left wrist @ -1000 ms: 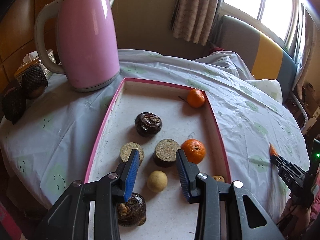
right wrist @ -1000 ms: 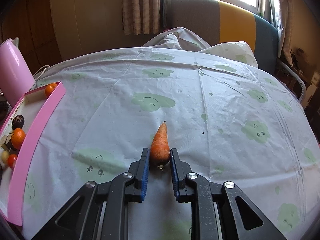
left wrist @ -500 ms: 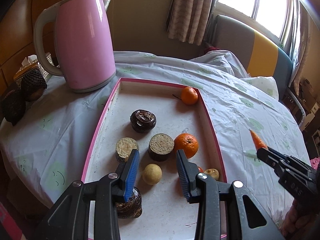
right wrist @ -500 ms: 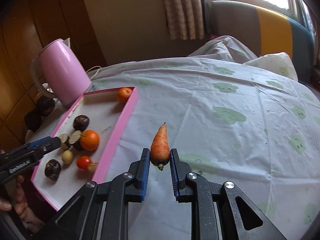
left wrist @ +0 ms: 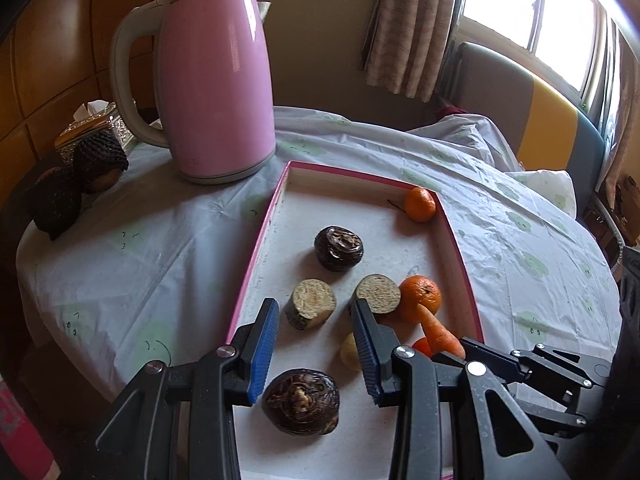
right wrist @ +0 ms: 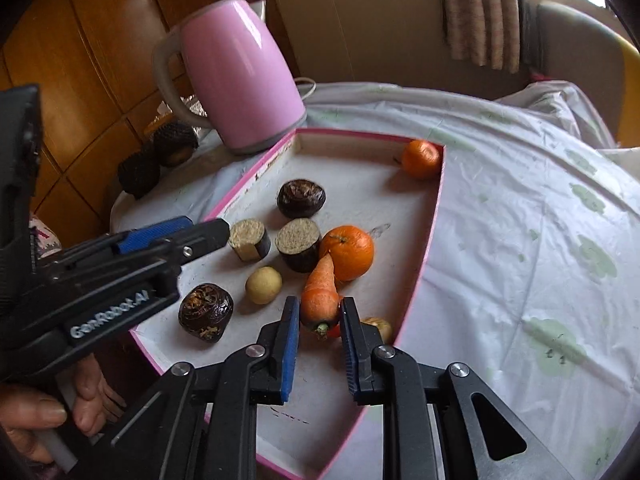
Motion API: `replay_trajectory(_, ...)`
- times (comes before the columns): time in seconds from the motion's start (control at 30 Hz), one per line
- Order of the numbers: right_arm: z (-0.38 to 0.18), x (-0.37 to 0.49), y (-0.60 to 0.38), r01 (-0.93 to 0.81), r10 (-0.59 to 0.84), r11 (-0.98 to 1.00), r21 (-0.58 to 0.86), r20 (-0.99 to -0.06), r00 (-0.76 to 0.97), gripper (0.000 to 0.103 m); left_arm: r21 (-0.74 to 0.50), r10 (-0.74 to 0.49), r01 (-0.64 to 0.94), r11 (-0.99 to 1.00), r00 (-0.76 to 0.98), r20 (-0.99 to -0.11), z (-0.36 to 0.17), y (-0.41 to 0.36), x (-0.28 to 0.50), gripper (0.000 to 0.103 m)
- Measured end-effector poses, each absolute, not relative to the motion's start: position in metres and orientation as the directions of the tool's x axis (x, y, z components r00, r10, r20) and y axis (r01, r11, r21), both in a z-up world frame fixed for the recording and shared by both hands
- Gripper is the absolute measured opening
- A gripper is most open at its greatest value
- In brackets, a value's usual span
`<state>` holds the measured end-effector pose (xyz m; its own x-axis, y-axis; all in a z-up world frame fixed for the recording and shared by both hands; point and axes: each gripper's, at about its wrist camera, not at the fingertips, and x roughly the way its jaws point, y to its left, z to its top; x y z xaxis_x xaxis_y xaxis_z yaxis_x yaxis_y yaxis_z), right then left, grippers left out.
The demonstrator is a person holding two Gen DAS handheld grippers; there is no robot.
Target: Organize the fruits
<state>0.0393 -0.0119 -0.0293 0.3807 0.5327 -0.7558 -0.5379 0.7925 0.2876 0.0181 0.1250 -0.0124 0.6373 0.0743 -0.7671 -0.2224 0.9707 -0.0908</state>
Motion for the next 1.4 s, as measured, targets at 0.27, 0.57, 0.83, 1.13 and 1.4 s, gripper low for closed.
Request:
replay_trajectory(0.27, -0.025, 0.036, -0.015, -0.511, 0.545, 0.8, 0.315, -0.737, 0.4, 0.046, -0.09, 0.078, -0.224, 0.97, 0.645, -0.761, -0.01, 0.123, 0.014, 0.038)
replay_trajectory(0.57, 0.002, 0.018, -0.033, -0.399, 0.388, 0.904, 0.154, -0.687, 0.614, 0.066, -0.064, 0.094, -0.205, 0.977, 0.677, -0.729, 0.001, 0.104, 0.002, 0.046)
replay_trajectory(0.83, 0.005, 0.013, -0.053, -0.289, 0.27, 0.953, 0.088, -0.675, 0.687, 0.073, -0.022, 0.129, -0.193, 0.981, 0.729, -0.672, 0.012, 0.087, -0.013, 0.063)
replay_trajectory(1.13, 0.006, 0.006, -0.06, -0.279, 0.265, 0.956, 0.088, -0.667, 0.696, 0.076, -0.045, 0.171, -0.263, 0.964, 0.738, -0.653, 0.018, 0.089, -0.02, 0.064)
replay_trajectory(1.4, 0.008, 0.002, -0.053, -0.298, 0.274, 0.951, 0.08, -0.66, 0.699, 0.078, -0.043, 0.194, -0.289, 0.956, 0.739, -0.645, 0.017, 0.093, -0.025, 0.064)
